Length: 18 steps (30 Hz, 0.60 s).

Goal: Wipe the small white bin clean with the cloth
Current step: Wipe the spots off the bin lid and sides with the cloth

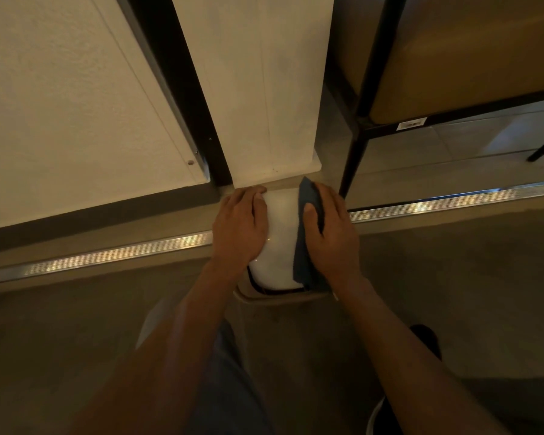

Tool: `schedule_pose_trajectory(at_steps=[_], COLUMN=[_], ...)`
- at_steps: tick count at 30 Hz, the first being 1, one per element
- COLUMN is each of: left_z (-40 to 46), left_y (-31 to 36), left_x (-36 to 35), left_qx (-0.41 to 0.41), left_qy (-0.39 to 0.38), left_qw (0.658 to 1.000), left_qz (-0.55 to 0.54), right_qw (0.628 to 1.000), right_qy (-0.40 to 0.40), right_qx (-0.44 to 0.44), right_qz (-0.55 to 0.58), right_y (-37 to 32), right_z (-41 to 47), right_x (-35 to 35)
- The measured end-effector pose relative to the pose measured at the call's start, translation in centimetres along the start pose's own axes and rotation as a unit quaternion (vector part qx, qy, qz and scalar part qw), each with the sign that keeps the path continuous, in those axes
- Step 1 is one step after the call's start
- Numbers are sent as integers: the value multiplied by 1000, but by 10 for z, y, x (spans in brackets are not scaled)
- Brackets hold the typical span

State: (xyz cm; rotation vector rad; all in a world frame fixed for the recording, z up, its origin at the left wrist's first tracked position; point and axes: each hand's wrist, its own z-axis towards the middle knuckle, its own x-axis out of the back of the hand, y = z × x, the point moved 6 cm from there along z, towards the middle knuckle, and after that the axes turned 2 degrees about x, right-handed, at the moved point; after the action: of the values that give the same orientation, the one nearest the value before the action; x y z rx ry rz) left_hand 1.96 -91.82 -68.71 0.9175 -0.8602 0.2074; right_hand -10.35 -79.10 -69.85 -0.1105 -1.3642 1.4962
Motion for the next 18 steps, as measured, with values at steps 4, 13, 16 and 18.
schedule_pose_trajectory(at_steps=[4,13,16,18], left_z=[0,3,3,4], left_y=[0,0,1,0], left_x=[0,-2,-2,-4], left_qx=[-13,-10,-16,-17], left_qy=[-2,-20,-9,-14], left_qw=[1000,999,999,999], left_qz=[13,30,27,28], right_qw=[987,954,963,972], right_qy=[-50,-182,-132,-86], right_qx=[-153,-96,34,96], right_qz=[6,-217,-232,-195], right_y=[9,-14,-21,-20], right_z=[21,68,51,37], right_x=[-5,-31,-25,-16])
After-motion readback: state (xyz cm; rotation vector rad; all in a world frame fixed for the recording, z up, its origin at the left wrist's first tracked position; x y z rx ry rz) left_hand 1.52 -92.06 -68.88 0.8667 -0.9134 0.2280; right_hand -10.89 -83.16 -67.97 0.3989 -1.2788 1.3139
